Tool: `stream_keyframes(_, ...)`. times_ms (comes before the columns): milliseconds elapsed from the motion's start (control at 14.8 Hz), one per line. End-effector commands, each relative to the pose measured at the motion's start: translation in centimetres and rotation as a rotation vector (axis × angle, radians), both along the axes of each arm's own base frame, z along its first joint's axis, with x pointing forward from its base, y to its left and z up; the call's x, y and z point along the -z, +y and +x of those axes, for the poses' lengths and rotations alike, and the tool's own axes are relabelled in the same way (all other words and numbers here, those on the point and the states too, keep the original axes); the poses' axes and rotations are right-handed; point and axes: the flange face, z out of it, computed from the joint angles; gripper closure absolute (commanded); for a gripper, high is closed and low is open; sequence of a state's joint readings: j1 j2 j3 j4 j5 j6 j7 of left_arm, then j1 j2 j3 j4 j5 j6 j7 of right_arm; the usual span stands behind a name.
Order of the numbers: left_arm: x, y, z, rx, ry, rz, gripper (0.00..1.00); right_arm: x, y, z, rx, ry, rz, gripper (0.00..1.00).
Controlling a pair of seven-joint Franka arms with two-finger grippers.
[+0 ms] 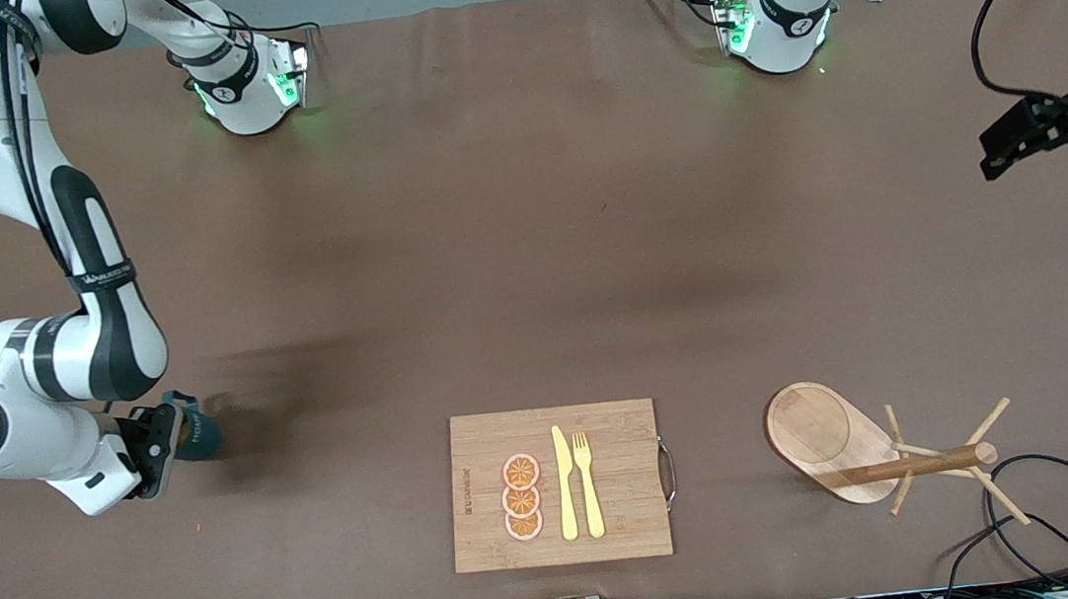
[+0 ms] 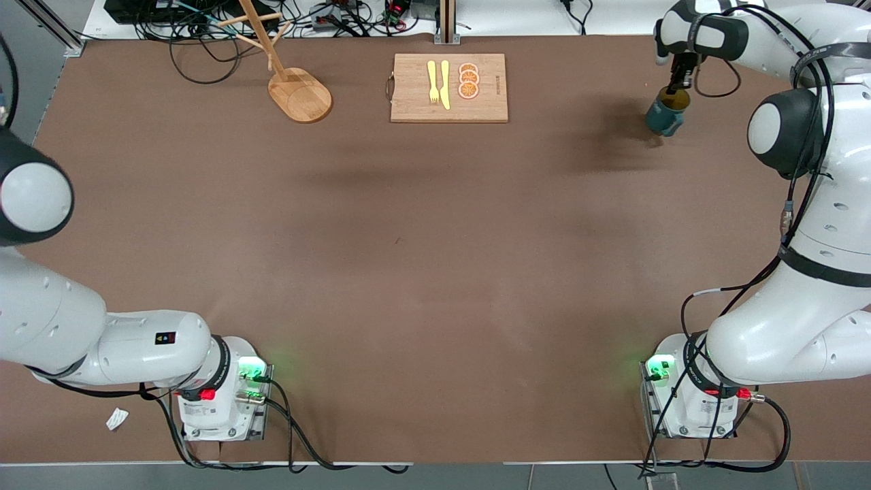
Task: Transfer cup from left to right arm and place
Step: 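Carry the mug away from the board with the right gripper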
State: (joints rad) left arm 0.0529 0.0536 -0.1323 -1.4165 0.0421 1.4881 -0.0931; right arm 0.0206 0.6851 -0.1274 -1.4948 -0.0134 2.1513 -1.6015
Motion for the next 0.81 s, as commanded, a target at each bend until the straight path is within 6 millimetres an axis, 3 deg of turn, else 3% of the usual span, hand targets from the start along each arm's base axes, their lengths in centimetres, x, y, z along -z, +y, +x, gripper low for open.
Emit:
stream_keyframes(0,-0.2,0.2,-1.9,0.024,-0.016,-0.012,0.00,-0.4,-0.7,0.5,-0.192,0.003,0.014,0.97)
stream_keyframes(474,-0.6,-0.2,-2.1,0.034,-0.013,-0.017,0.00,-0.8,-0.2,1.3,-0.563,-0.050,0.052,0.96)
stream_keyframes(745,0.6,-0.4,-1.6,0.030,0.010,-0.017,0.00,-0.4,-0.2,1.2,-0.612,-0.063,0.079,0.95)
